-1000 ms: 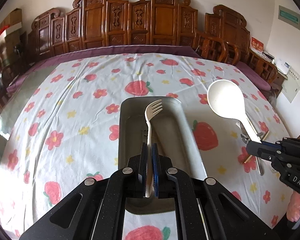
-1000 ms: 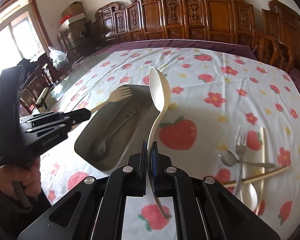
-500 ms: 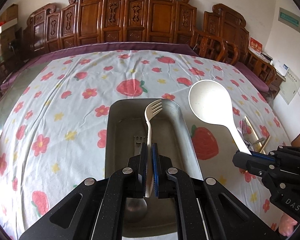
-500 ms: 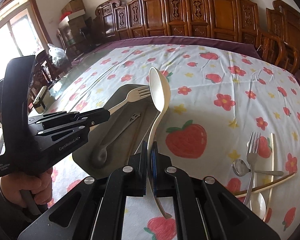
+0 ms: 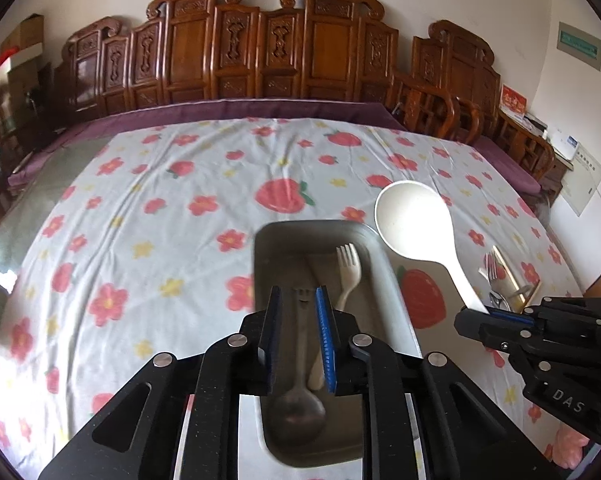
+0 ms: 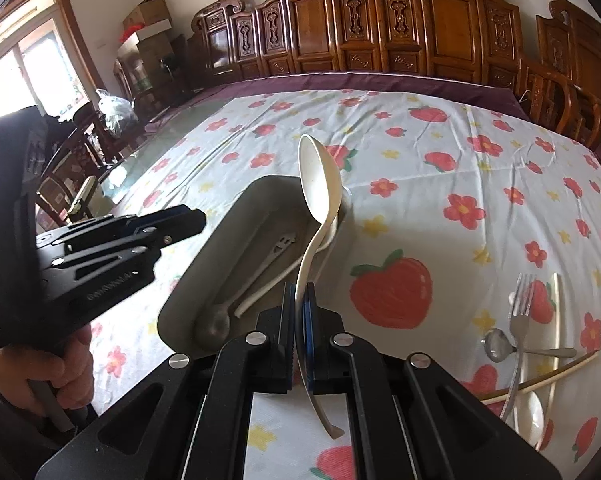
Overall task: Organize utensils
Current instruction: 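Lower the white spoon into the steel tray and open the right gripper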
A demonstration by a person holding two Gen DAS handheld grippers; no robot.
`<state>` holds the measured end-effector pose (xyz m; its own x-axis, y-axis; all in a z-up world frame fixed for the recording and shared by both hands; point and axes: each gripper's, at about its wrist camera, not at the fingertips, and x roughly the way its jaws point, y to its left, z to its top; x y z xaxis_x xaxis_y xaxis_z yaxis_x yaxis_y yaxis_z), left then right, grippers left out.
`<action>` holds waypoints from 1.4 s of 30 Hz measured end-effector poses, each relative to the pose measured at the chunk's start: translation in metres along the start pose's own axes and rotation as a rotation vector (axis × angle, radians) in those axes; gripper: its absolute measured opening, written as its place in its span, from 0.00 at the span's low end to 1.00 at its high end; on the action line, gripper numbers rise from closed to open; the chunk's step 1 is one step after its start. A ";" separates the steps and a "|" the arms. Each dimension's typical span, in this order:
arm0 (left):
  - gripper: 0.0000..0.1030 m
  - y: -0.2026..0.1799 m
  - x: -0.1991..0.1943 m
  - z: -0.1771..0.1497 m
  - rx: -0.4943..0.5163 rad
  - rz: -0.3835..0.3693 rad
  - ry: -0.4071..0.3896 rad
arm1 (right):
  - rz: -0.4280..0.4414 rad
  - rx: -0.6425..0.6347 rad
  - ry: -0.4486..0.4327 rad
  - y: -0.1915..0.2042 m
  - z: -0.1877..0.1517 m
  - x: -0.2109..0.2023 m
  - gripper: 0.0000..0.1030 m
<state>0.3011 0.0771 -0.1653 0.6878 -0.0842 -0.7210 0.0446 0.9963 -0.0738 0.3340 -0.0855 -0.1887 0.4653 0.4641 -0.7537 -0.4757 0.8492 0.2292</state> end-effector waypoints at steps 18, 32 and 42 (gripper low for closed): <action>0.16 0.036 -0.023 0.006 0.016 0.094 -0.038 | 0.054 0.048 0.060 0.030 0.012 0.060 0.05; 0.16 0.028 -0.036 0.006 0.028 0.078 -0.082 | 0.086 0.050 0.046 0.005 0.007 0.038 0.14; 0.16 0.007 -0.040 0.002 0.063 0.036 -0.089 | -0.056 0.012 -0.011 -0.039 -0.020 -0.031 0.14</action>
<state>0.2757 0.0876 -0.1358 0.7510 -0.0494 -0.6585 0.0623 0.9980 -0.0038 0.3226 -0.1381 -0.1864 0.4992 0.4188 -0.7585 -0.4400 0.8767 0.1945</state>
